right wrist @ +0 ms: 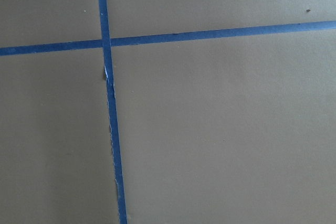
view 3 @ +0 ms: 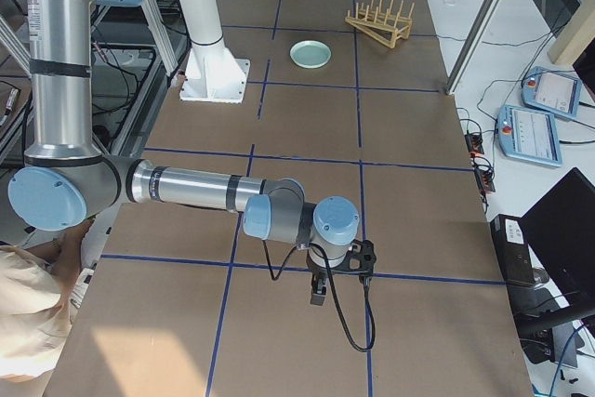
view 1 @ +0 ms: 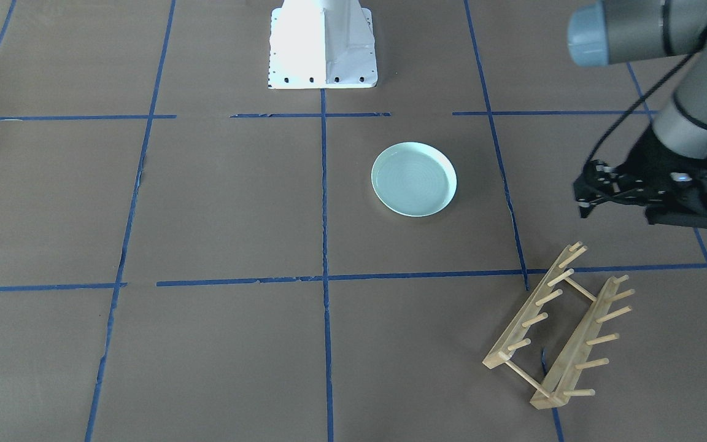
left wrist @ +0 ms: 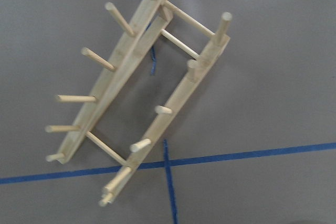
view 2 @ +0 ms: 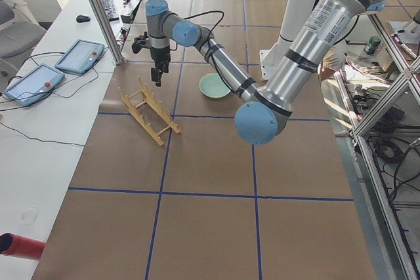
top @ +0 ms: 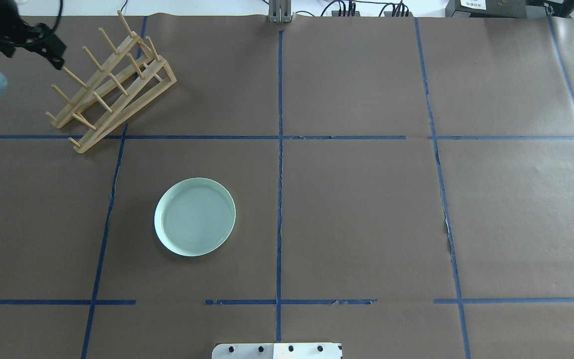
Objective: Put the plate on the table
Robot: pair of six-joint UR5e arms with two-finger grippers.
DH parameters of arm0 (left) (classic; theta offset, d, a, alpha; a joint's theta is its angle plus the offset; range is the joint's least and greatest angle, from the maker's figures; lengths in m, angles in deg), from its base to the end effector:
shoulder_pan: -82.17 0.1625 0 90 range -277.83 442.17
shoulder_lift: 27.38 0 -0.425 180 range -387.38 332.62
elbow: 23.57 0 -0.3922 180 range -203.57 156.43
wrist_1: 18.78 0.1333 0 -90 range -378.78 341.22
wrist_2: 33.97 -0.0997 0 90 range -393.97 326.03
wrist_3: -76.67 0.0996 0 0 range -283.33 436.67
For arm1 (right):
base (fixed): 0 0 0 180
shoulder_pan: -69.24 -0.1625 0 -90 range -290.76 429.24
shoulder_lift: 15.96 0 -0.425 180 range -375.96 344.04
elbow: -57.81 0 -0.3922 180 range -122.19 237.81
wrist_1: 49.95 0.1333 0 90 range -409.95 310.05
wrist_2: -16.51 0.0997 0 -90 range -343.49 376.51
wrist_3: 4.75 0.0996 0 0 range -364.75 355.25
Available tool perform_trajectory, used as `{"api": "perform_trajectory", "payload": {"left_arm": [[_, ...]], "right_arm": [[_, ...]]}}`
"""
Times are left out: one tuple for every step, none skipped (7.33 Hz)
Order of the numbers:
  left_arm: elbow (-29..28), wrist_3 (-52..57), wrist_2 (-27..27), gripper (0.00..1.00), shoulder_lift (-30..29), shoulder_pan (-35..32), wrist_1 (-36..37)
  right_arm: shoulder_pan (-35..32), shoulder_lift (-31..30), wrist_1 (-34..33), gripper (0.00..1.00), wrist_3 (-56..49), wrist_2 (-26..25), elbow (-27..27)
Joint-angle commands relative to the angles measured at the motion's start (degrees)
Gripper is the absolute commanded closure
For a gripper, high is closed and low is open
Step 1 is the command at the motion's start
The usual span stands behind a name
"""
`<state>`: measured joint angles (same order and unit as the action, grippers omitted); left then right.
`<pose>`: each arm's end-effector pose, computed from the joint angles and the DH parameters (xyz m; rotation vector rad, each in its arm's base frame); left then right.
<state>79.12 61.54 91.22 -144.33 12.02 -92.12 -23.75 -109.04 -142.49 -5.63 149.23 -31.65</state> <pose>0.1385 -0.6072 0.3272 0.1885 0.6953 0.2019 0.0896 -0.4558 0.6951 -0.0773 -0.7480 0.0752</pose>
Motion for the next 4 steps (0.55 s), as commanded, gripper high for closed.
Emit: {"api": "perform_trajectory", "payload": {"left_arm": [[-3.70, 19.44, 4.78, 0.00, 9.16, -13.29, -1.96], [-4.95, 25.78, 5.85, 0.00, 14.68, -17.70, -4.50], [-5.13, 28.46, 6.38, 0.00, 20.65, -21.66, -8.53], [-5.66, 27.96, 7.78, 0.00, 25.06, -23.44, -9.61]], "right_arm": [[0.00, 0.00, 0.00, 0.00, 0.00, 0.00, -0.01], [0.00, 0.00, 0.00, 0.00, 0.00, 0.00, -0.01], [0.00, 0.00, 0.00, 0.00, 0.00, 0.00, -0.01], [0.00, 0.00, 0.00, 0.00, 0.00, 0.00, -0.01]]}}
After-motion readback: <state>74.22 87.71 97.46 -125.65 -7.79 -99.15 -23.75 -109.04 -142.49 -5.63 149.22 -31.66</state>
